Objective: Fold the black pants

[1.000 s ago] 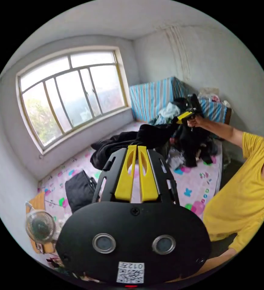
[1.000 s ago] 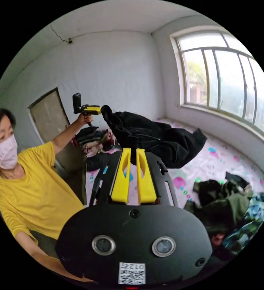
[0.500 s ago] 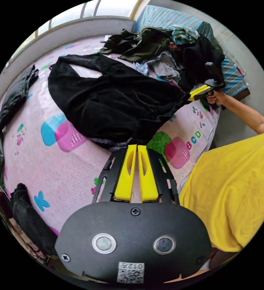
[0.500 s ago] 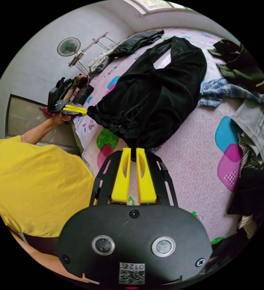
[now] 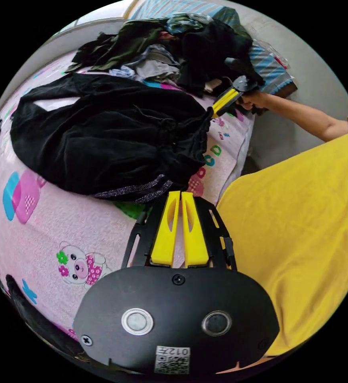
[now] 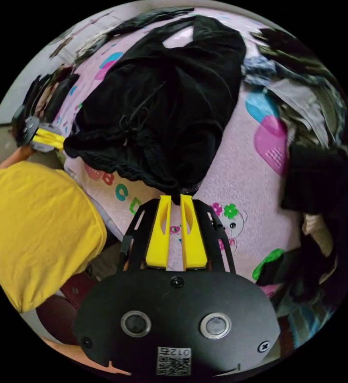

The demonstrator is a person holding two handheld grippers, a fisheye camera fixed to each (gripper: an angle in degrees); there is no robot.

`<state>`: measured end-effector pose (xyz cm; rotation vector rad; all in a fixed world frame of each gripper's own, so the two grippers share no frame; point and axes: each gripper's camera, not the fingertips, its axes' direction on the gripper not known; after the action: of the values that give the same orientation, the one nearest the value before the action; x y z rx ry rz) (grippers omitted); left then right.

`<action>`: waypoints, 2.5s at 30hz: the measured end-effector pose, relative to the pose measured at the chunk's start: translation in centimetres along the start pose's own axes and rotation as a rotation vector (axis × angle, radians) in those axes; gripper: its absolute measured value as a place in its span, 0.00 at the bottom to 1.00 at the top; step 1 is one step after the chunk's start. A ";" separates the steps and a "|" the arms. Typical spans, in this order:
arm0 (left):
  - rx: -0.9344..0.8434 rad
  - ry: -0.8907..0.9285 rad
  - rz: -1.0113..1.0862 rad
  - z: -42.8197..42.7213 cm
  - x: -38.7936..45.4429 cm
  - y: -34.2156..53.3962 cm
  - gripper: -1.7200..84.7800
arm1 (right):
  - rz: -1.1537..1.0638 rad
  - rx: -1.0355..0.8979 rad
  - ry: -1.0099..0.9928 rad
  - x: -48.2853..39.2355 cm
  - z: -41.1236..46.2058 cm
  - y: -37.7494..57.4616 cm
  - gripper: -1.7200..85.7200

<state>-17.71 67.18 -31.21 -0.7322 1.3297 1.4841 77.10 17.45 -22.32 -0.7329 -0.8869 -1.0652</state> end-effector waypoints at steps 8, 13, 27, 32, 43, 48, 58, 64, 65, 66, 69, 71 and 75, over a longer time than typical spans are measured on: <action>0.029 -0.103 0.102 -2.8 -3.7 0.1 0.02 | 0.089 0.387 -0.036 -7.5 -2.9 9.7 0.14; 0.061 -0.105 0.136 -6.1 -7.3 0.9 0.02 | -0.107 0.423 -0.006 -15.2 -1.2 10.0 0.16; 0.113 -0.019 0.153 -15.7 -20.6 4.1 0.02 | 0.089 0.364 -0.510 -8.4 5.2 13.7 0.09; 0.222 0.093 -0.034 -20.8 -28.3 6.7 0.03 | 0.122 0.485 -0.618 -5.9 4.4 17.5 0.05; 0.522 0.682 -0.927 -25.5 -51.2 14.6 0.09 | 0.252 0.831 -0.806 4.7 -1.0 28.7 0.04; 0.653 0.878 -1.011 -28.2 -56.2 10.6 0.12 | 0.249 0.852 -0.838 7.9 -2.1 30.4 0.03; 0.820 0.409 -1.238 -43.7 -71.0 7.7 0.11 | 0.549 0.839 -0.787 20.1 0.6 34.2 0.03; 0.703 0.229 -1.221 -53.2 -81.9 1.1 0.11 | 0.796 0.748 -0.711 26.2 4.7 35.6 0.03; 0.670 0.209 -1.219 -54.4 -83.7 -0.5 0.11 | 0.804 0.737 -0.704 26.7 5.1 35.4 0.03; 0.646 0.193 -1.222 -55.5 -85.4 -2.0 0.11 | 0.806 0.730 -0.700 26.8 5.3 35.2 0.03; 0.599 0.153 -1.221 -57.7 -88.5 -5.6 0.12 | 0.820 0.704 -0.688 27.2 5.9 34.7 0.03; 0.561 0.128 -1.216 -58.7 -89.7 -7.5 0.12 | 0.834 0.690 -0.683 27.4 6.3 34.6 0.03; 0.493 0.045 -1.209 -60.7 -90.6 -10.3 0.10 | 0.847 0.688 -0.685 27.4 6.6 34.4 0.03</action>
<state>12.81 -16.00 33.14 -0.9641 0.8944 0.1698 113.98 22.76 1.97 -0.7643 -1.2513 0.2844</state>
